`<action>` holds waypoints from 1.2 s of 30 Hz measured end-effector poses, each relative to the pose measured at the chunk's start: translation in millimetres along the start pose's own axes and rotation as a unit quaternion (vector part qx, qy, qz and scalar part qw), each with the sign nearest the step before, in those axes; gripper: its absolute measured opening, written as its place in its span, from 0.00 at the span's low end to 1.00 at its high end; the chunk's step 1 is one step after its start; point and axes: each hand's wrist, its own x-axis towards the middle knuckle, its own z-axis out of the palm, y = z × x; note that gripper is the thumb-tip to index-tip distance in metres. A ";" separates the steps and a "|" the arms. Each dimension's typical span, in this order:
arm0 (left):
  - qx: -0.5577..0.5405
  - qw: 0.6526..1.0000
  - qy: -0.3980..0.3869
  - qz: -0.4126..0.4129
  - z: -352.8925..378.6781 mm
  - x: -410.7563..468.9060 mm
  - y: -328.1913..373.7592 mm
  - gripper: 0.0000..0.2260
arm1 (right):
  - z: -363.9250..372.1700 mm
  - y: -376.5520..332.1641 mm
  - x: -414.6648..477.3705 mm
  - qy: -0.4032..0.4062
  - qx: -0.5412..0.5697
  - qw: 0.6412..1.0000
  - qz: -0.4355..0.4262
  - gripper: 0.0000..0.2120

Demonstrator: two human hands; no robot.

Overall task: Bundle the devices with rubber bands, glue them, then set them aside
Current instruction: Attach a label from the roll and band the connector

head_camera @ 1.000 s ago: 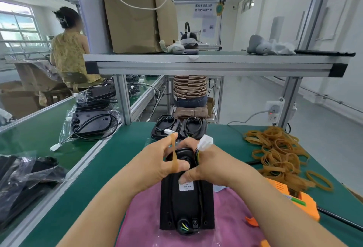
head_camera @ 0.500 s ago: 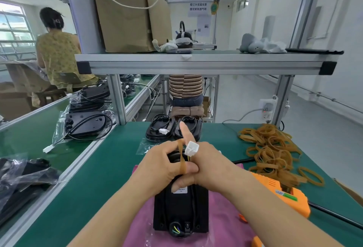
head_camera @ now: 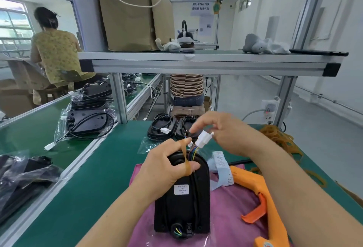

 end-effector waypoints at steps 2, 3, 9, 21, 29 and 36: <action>-0.008 1.000 -0.006 -0.002 -0.1 -0.2 0.9 0.21 | 8.4 -5.4 4.7 -0.015 0.020 0.998 -0.056 0.15; -0.011 1.000 -0.010 -0.003 -0.6 -0.4 1.4 0.17 | 11.9 -8.4 6.3 -0.044 0.017 0.996 -0.077 0.13; -0.032 0.999 -0.021 0.002 -1.1 -2.5 2.0 0.17 | 13.3 -16.0 14.9 -0.094 0.016 0.990 -0.101 0.08; -0.023 1.000 -0.015 -0.006 0.2 0.6 1.2 0.12 | 11.6 -36.4 7.9 -0.083 -0.272 0.947 -0.149 0.08; 0.002 0.999 -0.009 0.034 -1.3 -3.2 5.9 0.13 | 9.8 -40.7 13.2 -0.133 -0.404 0.894 -0.138 0.08; 0.019 0.999 -0.019 0.035 -3.4 -5.7 12.0 0.13 | -12.8 -58.6 30.3 -0.175 -0.494 0.825 -0.210 0.10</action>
